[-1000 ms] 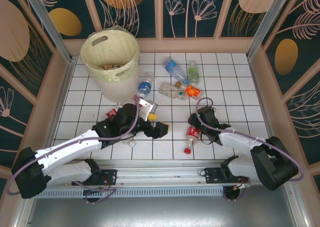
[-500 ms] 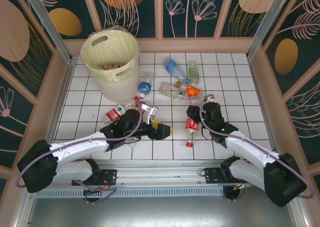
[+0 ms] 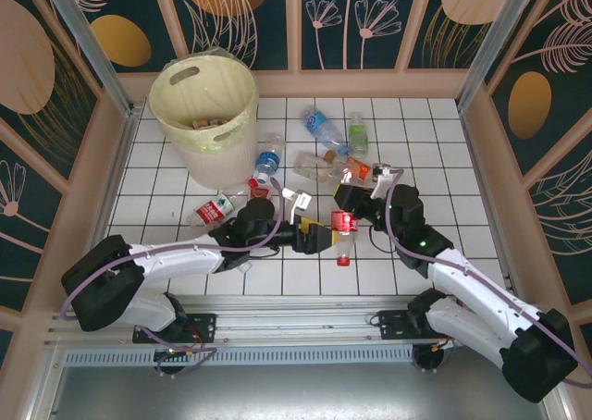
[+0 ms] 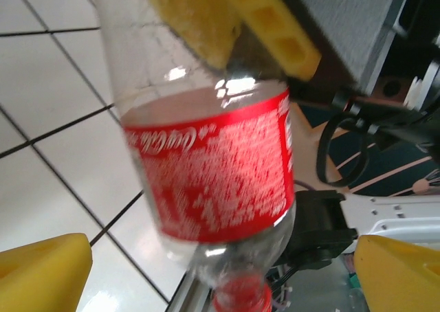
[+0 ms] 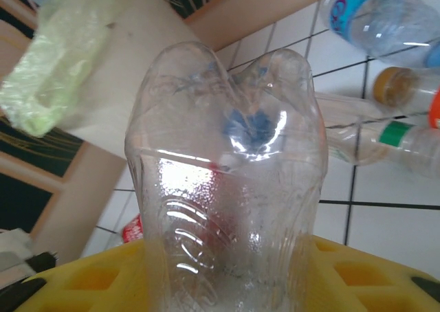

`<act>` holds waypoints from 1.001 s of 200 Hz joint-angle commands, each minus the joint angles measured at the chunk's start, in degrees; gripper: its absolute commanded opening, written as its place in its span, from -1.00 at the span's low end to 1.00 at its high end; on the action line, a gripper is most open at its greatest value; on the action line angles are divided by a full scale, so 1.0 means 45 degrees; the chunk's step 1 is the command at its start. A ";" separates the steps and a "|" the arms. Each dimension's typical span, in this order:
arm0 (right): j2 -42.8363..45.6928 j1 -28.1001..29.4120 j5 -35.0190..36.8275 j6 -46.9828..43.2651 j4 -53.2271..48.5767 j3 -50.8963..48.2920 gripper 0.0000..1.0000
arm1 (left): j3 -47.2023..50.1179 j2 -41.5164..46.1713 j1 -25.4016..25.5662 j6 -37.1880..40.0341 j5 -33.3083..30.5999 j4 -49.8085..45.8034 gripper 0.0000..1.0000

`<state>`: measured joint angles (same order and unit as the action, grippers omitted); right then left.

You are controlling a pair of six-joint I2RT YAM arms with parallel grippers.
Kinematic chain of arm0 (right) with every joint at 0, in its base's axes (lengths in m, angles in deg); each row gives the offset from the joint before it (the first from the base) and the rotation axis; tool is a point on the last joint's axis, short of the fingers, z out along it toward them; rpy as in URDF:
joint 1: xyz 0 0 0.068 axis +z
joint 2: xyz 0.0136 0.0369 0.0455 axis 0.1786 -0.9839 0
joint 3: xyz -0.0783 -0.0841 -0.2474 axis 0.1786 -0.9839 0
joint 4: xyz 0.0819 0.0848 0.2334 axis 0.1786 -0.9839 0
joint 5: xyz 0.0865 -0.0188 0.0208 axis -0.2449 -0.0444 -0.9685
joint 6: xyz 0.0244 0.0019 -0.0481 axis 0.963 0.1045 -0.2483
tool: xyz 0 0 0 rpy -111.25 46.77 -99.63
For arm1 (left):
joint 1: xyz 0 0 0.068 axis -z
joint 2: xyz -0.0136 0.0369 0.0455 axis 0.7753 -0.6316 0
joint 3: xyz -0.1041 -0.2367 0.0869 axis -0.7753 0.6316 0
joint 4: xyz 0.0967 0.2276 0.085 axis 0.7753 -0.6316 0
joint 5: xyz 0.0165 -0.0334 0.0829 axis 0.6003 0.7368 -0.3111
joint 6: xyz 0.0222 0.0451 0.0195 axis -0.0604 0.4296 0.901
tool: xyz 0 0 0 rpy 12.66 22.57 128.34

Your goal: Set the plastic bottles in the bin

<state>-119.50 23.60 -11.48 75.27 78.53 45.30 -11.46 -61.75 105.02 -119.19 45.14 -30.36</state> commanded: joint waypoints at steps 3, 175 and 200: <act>0.0213 0.0227 -0.0796 0.0443 0.0954 0.0364 0.00 | -0.0738 -0.0463 0.0076 -0.0169 0.0532 0.1302 0.91; 0.0723 0.0738 -0.0425 0.0884 0.1411 0.0004 -0.01 | -0.1183 -0.1465 0.0132 -0.1078 0.0608 0.2304 0.30; 0.0838 0.0747 -0.0306 0.0946 0.1422 -0.0085 0.00 | -0.1113 -0.1252 0.0123 -0.1123 0.0374 0.2369 0.15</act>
<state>-117.14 26.27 -13.25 78.07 82.31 45.23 -15.81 -68.11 105.29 -123.97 47.90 -23.02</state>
